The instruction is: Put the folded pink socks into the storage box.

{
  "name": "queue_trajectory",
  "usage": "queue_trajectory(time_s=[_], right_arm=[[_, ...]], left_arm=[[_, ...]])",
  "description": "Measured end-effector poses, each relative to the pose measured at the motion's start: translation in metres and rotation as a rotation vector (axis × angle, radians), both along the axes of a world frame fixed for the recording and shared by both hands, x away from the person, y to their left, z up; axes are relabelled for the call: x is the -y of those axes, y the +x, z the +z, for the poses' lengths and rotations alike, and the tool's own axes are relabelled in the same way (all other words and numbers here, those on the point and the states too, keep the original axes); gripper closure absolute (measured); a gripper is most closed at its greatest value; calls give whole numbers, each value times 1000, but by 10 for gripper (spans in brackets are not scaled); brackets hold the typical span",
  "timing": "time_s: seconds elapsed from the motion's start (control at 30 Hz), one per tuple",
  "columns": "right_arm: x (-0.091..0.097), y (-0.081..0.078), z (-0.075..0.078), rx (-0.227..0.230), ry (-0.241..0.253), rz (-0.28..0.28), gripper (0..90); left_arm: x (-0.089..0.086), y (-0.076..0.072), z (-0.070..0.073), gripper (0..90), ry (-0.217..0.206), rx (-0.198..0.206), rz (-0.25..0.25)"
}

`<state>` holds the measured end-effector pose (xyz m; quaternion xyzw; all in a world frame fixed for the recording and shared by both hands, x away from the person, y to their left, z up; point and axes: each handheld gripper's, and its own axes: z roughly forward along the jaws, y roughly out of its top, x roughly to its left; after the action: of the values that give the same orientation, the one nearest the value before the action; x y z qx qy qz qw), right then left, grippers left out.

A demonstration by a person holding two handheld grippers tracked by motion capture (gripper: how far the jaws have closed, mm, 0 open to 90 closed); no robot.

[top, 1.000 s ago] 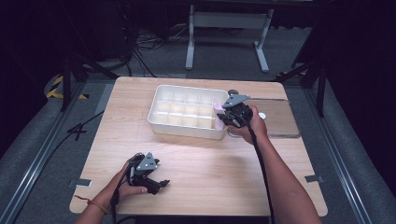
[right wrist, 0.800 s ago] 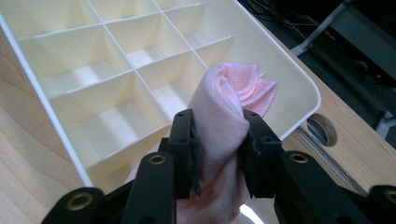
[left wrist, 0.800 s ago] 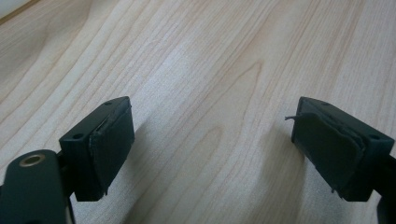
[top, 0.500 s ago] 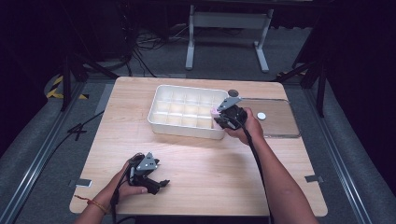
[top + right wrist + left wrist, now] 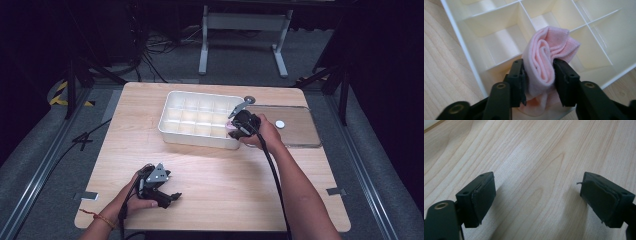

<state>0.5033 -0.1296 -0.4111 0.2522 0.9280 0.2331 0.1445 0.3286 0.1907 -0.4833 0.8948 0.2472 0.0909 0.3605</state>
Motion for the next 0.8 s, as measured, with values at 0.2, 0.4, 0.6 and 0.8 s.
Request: queue_trajectory(time_s=[0.2,0.4,0.6,0.8], right_arm=[[8,5,6,-69,86,-47,561],[12,9,9,-90,120,-64,692],[5,10,7,-92,57,-56,744],[-1,14,4,-125,6,-64,756]], left_arm=[[0,0,0,134,-4,-1,3],[0,0,0,134,-4,-1,3],[0,0,0,134,-4,-1,3],[0,0,0,134,-1,0,0]])
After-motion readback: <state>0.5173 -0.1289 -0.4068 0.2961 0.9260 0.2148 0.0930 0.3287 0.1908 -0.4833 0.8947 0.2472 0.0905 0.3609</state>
